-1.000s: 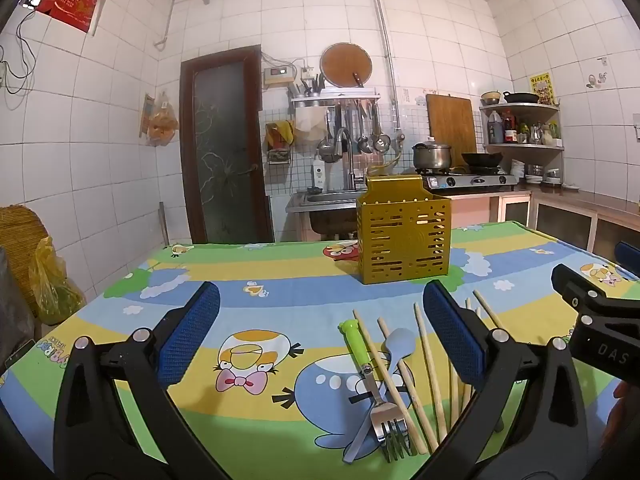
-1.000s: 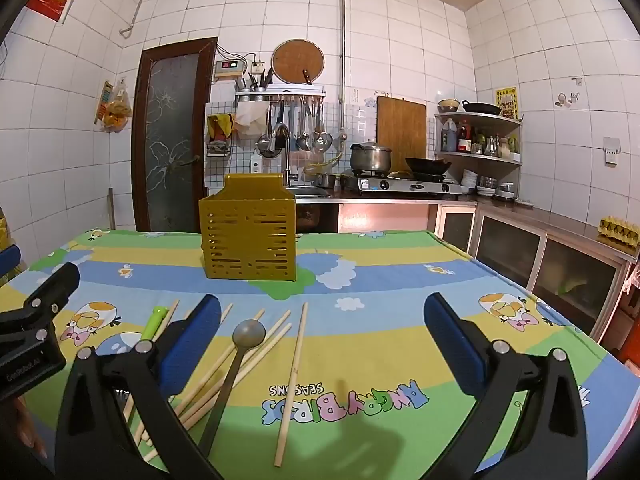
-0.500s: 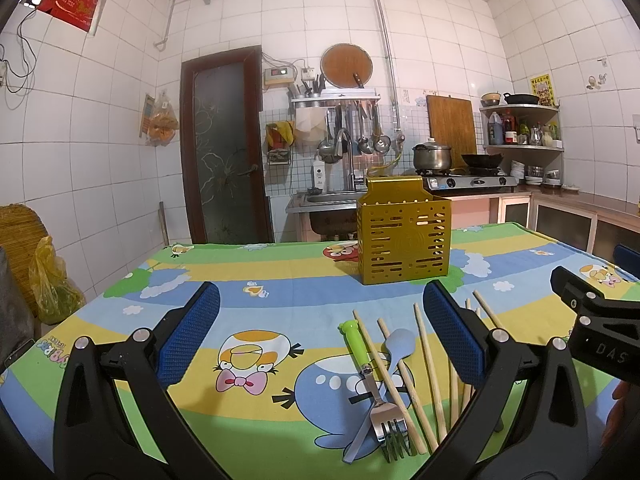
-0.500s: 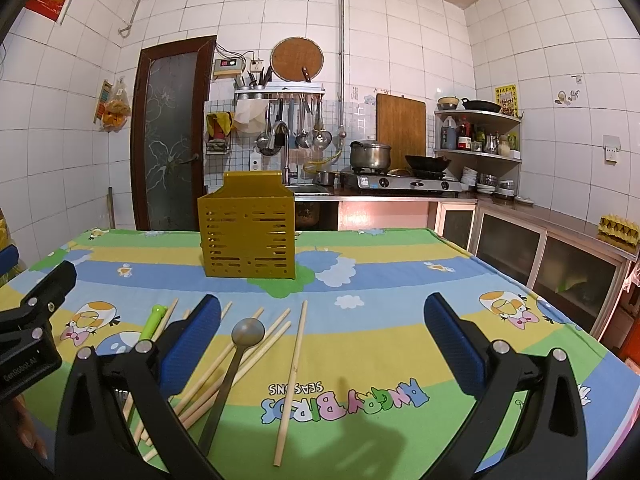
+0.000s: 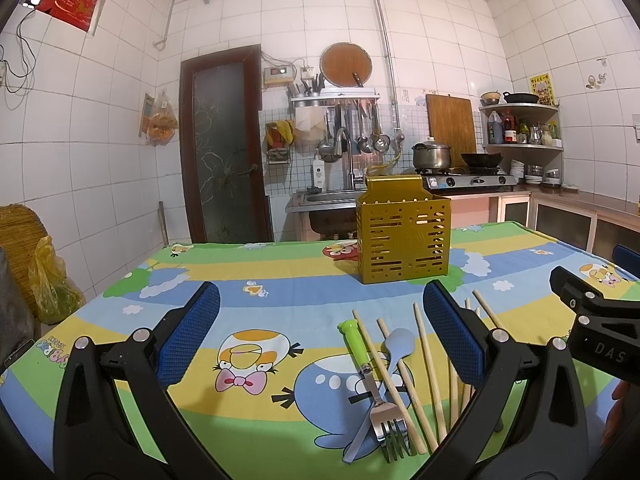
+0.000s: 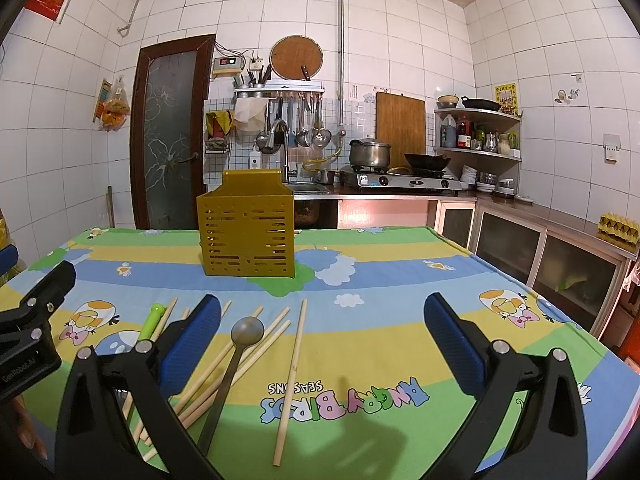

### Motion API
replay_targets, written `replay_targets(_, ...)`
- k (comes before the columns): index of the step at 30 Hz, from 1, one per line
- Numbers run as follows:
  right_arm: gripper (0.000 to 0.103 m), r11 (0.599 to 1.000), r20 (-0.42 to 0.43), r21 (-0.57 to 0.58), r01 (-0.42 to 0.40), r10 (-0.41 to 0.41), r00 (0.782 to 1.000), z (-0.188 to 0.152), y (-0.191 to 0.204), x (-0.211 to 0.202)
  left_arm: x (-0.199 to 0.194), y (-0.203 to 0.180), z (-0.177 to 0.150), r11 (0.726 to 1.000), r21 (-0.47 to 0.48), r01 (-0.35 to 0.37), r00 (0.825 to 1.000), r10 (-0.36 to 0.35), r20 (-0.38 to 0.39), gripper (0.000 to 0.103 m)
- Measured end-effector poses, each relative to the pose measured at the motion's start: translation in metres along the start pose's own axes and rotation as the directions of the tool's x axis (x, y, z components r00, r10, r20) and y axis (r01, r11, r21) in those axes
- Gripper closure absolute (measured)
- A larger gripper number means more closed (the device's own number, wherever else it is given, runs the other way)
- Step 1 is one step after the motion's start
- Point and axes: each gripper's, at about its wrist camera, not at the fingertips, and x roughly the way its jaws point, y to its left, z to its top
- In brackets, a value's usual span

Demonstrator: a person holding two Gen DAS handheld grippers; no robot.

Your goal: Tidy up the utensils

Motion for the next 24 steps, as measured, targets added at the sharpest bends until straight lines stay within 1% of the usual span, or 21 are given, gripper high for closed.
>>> replay_targets(24, 0.004, 1.000, -0.003, 0.003, 0.002, -0.002, 1.000, 0.0013, 0.0013, -0.0022, -0.0008, -0.0010, -0.0012, 1.000, -0.001, 0.001, 1.000, -0.001, -0.001, 0.005)
